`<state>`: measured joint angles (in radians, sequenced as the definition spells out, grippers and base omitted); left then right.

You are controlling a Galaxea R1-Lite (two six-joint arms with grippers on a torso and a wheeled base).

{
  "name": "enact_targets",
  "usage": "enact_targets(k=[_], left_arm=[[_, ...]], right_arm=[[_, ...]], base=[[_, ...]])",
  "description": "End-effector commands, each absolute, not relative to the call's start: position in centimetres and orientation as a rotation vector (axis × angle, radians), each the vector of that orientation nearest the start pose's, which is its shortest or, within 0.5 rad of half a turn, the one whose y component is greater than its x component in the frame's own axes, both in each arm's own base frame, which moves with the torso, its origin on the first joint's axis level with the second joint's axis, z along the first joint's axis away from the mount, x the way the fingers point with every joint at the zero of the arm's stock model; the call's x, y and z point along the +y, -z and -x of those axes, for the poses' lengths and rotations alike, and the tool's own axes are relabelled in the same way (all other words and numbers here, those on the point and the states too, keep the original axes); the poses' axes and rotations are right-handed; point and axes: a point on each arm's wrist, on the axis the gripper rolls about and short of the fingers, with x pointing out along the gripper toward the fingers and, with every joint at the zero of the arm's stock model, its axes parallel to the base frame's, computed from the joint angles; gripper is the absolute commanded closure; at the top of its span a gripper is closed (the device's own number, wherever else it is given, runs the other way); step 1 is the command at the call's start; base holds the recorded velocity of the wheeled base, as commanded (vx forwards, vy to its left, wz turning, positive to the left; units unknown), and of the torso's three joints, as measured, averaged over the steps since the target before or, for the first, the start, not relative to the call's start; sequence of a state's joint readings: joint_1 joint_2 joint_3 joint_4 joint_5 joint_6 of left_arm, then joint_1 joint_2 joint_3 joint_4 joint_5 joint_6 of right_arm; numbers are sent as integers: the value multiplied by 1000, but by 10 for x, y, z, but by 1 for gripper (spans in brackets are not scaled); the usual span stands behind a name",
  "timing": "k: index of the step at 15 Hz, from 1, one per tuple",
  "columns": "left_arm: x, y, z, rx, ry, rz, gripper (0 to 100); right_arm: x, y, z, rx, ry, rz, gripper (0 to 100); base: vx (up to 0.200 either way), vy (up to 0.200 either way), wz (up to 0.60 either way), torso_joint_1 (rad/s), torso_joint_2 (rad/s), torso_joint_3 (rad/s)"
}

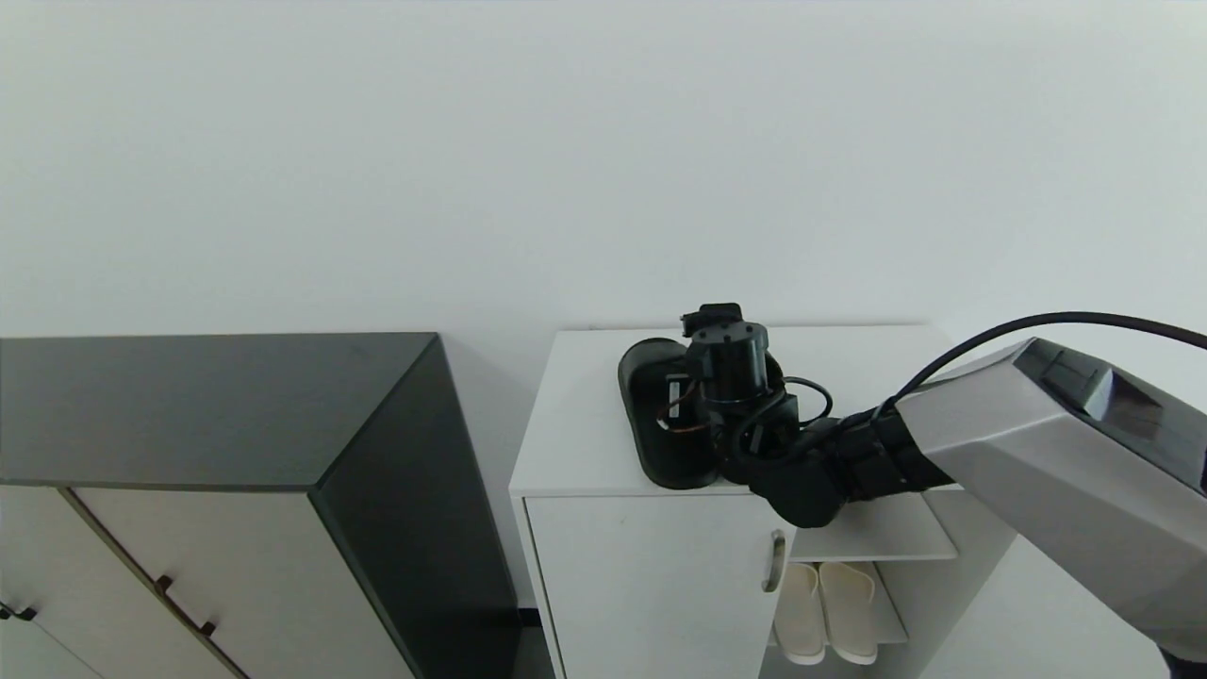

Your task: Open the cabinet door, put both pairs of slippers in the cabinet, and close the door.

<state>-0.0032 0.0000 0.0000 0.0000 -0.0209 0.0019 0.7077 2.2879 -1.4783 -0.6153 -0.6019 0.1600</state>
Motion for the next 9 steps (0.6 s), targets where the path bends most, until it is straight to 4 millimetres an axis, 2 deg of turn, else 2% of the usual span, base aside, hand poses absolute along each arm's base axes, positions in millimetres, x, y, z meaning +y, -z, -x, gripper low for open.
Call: enact_targets(k=[1, 4, 5, 6, 8, 9], left_arm=[[0, -76, 23, 2, 23, -2, 100], [0, -76, 23, 2, 23, -2, 100], [0, -76, 23, 2, 23, -2, 100], [0, -76, 23, 2, 23, -2, 100], [0, -75, 23, 0, 23, -2, 100], [0, -75, 23, 0, 23, -2, 100]], right_arm=[[285, -165, -329, 145, -127, -52, 100], [259, -174, -300, 173, -128, -34, 100], [247, -176, -267, 201, -168, -14, 100], [243, -176, -251, 211, -190, -4, 100], [241, -171, -237, 231, -213, 17, 100], [242, -171, -236, 231, -216, 18, 100]], base=[[0, 0, 0, 0, 0, 0], [0, 0, 0, 0, 0, 0], [0, 0, 0, 0, 0, 0], [0, 0, 0, 0, 0, 0], [0, 0, 0, 0, 0, 0], [0, 0, 0, 0, 0, 0]])
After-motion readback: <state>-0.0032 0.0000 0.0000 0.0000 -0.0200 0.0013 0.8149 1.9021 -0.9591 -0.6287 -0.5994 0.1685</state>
